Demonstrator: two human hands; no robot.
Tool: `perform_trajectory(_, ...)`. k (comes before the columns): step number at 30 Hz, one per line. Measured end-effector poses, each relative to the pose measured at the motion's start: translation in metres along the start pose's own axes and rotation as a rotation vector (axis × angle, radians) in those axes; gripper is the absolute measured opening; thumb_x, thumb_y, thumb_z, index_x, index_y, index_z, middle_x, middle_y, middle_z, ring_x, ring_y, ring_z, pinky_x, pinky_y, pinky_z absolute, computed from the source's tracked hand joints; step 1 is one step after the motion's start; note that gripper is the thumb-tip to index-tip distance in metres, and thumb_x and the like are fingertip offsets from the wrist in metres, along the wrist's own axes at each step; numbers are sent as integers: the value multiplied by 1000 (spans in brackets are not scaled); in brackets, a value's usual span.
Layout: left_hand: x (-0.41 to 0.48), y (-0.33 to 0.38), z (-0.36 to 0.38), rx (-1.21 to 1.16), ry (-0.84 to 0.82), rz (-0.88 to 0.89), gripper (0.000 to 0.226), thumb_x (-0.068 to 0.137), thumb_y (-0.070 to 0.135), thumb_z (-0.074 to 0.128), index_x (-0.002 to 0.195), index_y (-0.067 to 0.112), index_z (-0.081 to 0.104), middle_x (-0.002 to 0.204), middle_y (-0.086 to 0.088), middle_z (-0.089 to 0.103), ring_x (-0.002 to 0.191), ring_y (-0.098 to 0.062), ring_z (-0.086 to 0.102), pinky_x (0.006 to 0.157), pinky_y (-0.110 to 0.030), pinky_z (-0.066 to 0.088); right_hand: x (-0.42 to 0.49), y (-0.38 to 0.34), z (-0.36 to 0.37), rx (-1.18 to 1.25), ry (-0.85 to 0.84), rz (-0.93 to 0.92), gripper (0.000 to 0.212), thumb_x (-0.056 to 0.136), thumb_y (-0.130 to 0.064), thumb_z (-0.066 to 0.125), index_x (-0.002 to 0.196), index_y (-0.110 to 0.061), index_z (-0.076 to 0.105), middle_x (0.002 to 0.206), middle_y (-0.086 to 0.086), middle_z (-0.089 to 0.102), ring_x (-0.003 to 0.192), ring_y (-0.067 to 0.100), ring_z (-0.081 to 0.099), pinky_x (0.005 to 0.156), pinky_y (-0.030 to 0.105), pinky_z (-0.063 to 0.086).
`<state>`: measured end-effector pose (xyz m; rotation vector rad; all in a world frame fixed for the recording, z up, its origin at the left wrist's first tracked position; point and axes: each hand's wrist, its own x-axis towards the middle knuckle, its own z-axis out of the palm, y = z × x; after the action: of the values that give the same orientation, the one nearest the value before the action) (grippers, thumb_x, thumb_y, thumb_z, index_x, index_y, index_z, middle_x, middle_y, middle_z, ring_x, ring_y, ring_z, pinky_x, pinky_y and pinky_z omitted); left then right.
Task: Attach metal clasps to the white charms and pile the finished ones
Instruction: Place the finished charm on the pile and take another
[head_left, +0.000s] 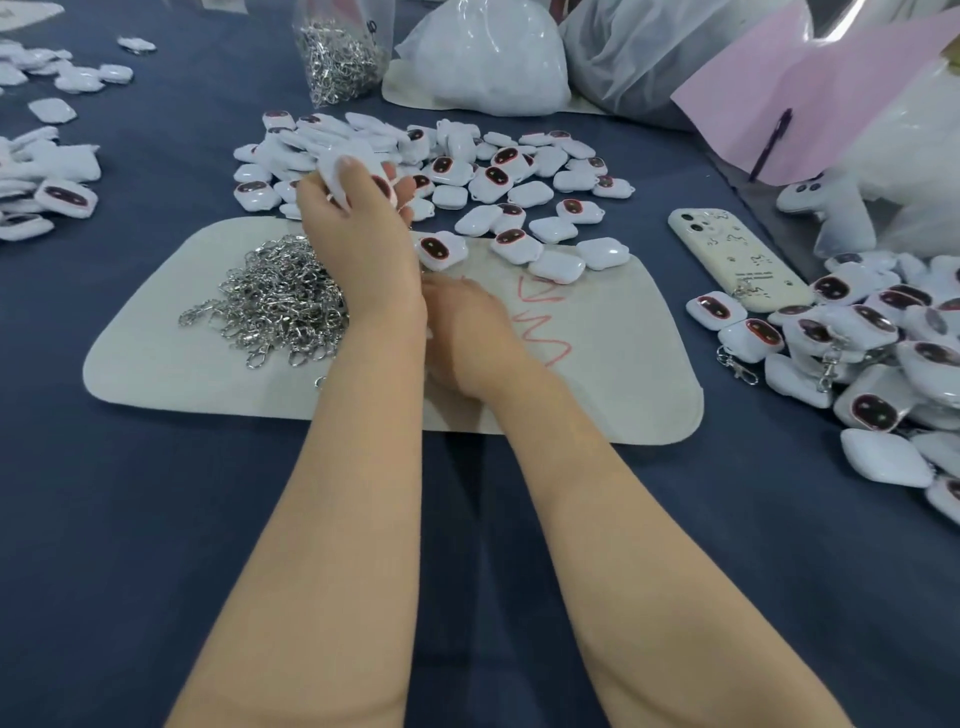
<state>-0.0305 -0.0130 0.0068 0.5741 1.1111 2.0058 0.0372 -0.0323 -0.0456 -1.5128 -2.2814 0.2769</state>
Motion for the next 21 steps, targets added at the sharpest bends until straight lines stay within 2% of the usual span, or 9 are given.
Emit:
perform_trajectory(2,-2,-3,0,6,-6,-6,13,98,11,37,89,12,46,82,-5,62,62,-10,66,56,-21,48,-1,0,1,24,96,34,16,85,-11,51,95,-14,63,108,7,58,101,33,50,75,35,31)
perform_trajectory(5,-6,-7,1,40,-25,-9,17,98,11,37,84,15,45,81,-4,63,63,-9,66,55,-19,47,-1,2,0,86,144,54,10,85,-10,54,88,-11,63,88,5,48,88,30,51,70,33,33)
perform_trajectory(9,-5,-12,-2,90,-40,-4,18,98,11,38,84,16,47,77,-1,64,55,-4,64,55,-19,47,0,10,-14,493,252,229,7,89,-13,59,90,-11,65,85,0,61,78,16,56,72,24,40)
perform_trajectory(11,-5,-18,-5,139,-80,-18,13,98,11,40,90,12,51,79,-3,65,54,-4,64,54,-19,49,0,19,-24,726,336,352,9,90,-9,58,82,-13,61,76,0,62,70,12,60,75,28,48)
perform_trajectory(13,-7,-26,-7,205,-159,-72,12,97,10,43,105,14,51,91,-7,64,51,-5,64,52,-19,51,-2,31,-30,912,405,443,11,91,-6,56,81,-12,57,69,1,61,57,4,60,67,24,54)
perform_trajectory(15,-9,-34,-8,317,-250,-109,24,97,9,42,116,22,49,106,-9,60,52,-7,65,53,-20,52,-4,39,-34,1061,446,494,7,91,-4,55,86,-9,57,70,3,62,52,3,60,61,18,54)
perform_trajectory(18,-14,-37,-5,511,-396,-38,23,97,9,38,101,21,58,112,-8,60,63,-11,67,58,-22,52,-5,47,-37,1122,466,507,11,91,-2,55,87,-12,59,74,3,64,57,6,60,62,18,52)
perform_trajectory(21,-16,-39,-3,641,-456,33,23,95,9,42,90,22,61,97,0,64,78,-18,68,71,-31,51,-2,51,-36,1039,490,498,12,90,-2,55,94,-7,65,78,3,65,60,7,56,66,23,48)
